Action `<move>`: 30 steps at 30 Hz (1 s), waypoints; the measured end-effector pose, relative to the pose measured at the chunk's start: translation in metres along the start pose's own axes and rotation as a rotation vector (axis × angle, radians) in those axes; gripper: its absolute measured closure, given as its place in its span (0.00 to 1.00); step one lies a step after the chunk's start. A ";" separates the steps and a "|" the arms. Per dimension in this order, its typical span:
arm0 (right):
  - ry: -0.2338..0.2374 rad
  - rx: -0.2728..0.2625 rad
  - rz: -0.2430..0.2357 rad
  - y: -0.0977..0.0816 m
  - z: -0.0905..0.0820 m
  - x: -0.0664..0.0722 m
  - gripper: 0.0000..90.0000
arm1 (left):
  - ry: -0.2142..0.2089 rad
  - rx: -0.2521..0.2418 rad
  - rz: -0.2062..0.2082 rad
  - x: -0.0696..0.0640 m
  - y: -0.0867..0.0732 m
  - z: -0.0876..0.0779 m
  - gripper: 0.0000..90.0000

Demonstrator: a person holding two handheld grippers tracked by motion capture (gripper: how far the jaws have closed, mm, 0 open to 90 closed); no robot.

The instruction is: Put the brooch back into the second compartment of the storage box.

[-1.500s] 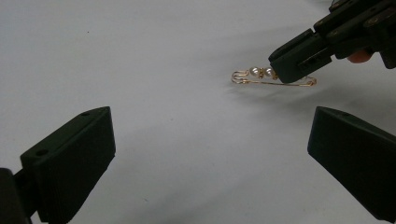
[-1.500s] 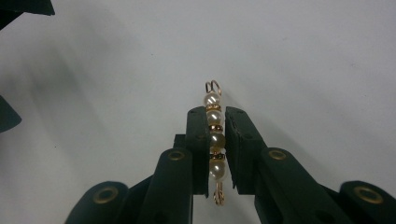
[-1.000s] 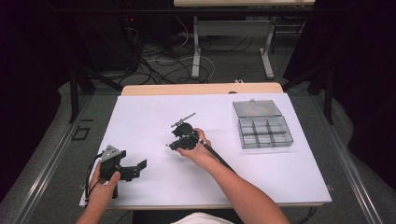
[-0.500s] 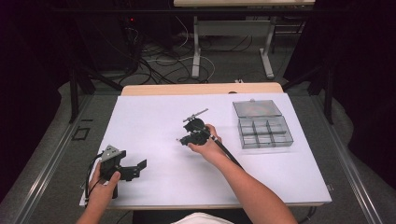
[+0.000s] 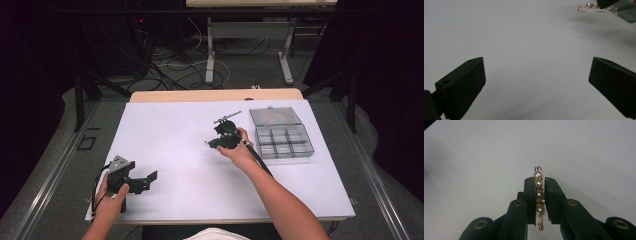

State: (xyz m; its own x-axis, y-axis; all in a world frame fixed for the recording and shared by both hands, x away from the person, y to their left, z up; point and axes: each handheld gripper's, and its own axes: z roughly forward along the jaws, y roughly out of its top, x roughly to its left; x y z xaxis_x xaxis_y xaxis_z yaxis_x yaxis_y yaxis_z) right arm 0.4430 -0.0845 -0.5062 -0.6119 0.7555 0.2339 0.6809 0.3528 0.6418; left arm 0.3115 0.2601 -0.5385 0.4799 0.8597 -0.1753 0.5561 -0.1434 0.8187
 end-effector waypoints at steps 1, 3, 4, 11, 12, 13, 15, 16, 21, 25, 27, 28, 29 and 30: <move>-0.005 0.000 0.008 0.000 -0.002 -0.002 0.90 | 0.000 0.001 0.000 0.000 0.000 0.000 0.01; -0.009 -0.016 0.012 -0.001 -0.006 -0.007 0.90 | 0.000 0.000 0.000 0.000 0.000 0.000 0.01; -0.009 -0.016 0.012 -0.001 -0.006 -0.007 0.90 | 0.001 0.000 0.000 0.000 0.000 0.000 0.01; -0.042 -0.019 0.038 -0.002 -0.021 -0.024 0.90 | 0.002 0.000 -0.001 0.000 0.000 0.000 0.01; -0.046 -0.022 0.043 -0.002 -0.024 -0.026 0.90 | 0.002 0.000 -0.001 0.000 0.000 0.000 0.01; -0.057 -0.023 0.043 -0.003 -0.028 -0.031 0.90 | 0.002 0.001 0.000 0.000 0.000 0.000 0.01; -0.069 -0.018 0.044 -0.003 -0.033 -0.036 0.90 | 0.002 0.001 0.000 0.000 0.000 0.000 0.01; -0.069 -0.018 0.044 -0.003 -0.033 -0.036 0.90 | 0.002 0.001 0.000 0.000 0.000 0.000 0.01; -0.091 -0.036 0.064 -0.005 -0.044 -0.048 0.90 | 0.003 0.003 0.002 0.000 0.000 0.001 0.01; -0.108 -0.046 0.079 -0.007 -0.054 -0.058 0.90 | 0.003 0.000 0.001 -0.001 0.000 0.001 0.01; -0.116 -0.050 0.079 -0.008 -0.057 -0.062 0.90 | 0.004 0.000 0.000 -0.001 0.000 0.001 0.01; -0.116 -0.053 0.085 -0.008 -0.059 -0.064 0.90 | 0.004 0.000 0.000 -0.001 0.000 0.001 0.01; -0.123 -0.055 0.087 -0.009 -0.061 -0.066 0.90 | 0.004 0.001 -0.001 -0.001 0.000 0.001 0.01; -0.123 -0.055 0.087 -0.009 -0.061 -0.066 0.90 | 0.004 0.001 -0.001 0.000 0.000 0.001 0.01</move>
State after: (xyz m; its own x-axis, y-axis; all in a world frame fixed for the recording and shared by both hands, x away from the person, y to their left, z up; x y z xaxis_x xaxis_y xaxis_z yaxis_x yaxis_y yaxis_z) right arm 0.4528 -0.1709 -0.4829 -0.4955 0.8450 0.2012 0.7038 0.2548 0.6632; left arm 0.3117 0.2594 -0.5388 0.4767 0.8618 -0.1736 0.5572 -0.1434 0.8179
